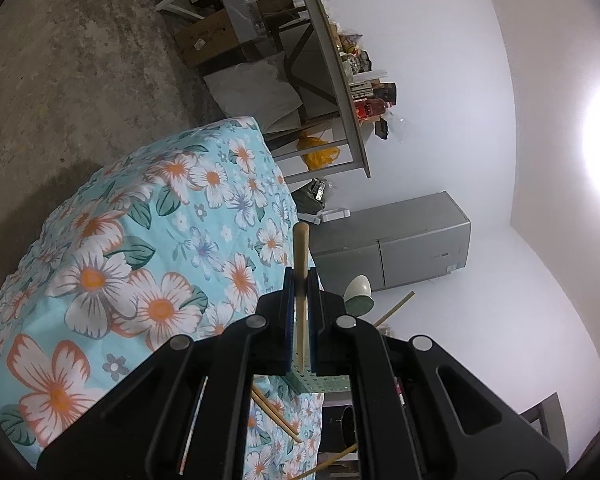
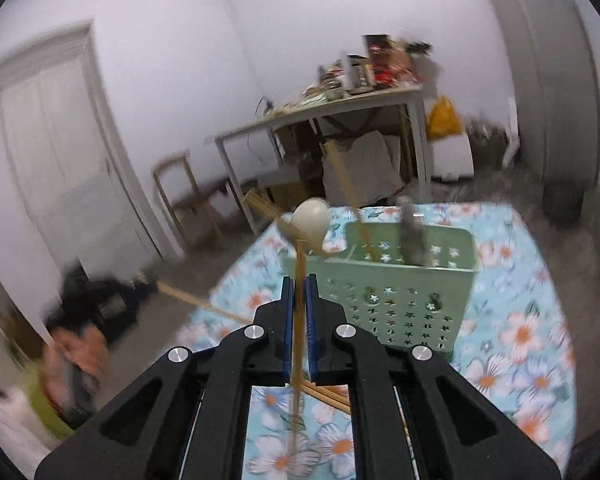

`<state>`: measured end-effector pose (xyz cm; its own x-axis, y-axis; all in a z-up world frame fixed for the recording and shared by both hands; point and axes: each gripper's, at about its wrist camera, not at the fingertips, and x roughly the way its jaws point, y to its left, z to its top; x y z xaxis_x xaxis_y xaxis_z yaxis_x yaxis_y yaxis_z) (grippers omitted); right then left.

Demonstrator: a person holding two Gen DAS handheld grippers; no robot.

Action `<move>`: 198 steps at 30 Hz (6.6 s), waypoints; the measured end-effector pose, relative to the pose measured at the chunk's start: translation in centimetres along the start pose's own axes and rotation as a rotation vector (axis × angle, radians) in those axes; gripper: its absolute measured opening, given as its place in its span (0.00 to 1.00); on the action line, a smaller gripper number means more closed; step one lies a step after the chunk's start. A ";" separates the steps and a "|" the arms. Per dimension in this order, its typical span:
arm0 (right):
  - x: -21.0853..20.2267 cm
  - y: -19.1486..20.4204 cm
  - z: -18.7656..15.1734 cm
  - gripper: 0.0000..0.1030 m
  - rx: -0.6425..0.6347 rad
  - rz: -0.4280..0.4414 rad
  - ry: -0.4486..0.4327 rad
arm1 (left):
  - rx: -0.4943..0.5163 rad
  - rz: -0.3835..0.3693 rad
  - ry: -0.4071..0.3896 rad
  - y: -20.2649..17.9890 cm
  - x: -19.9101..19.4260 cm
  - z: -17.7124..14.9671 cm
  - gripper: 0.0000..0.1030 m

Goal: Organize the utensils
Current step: 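Carry the chopsticks upright over the caddy with both tools, then lower the chopsticks into the caddy and open both tools, then move both tools back to the last pair of chopsticks on the cloth, then close the left tool on the chopsticks and lift them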

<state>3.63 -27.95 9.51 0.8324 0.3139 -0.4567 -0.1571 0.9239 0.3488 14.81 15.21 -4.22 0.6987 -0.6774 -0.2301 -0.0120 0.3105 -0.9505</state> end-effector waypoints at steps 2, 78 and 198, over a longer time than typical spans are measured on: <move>-0.6 -1.5 0.2 0.06 0.049 -0.005 -0.017 | 0.022 -0.006 -0.002 -0.4 -0.1 0.0 0.04; -5.7 2.0 11.6 0.06 -0.200 -0.061 -0.424 | 0.843 0.223 0.153 -13.2 8.3 -10.6 0.82; 5.3 -4.4 -11.5 0.67 0.128 -0.169 0.312 | 0.091 0.257 0.427 1.7 13.7 -12.5 0.12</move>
<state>2.64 -27.85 -3.88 0.6357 0.2290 -0.7372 0.0527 0.9399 0.3374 15.38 -1.91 -11.59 0.3267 -0.7777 -0.5371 -0.0696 0.5470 -0.8343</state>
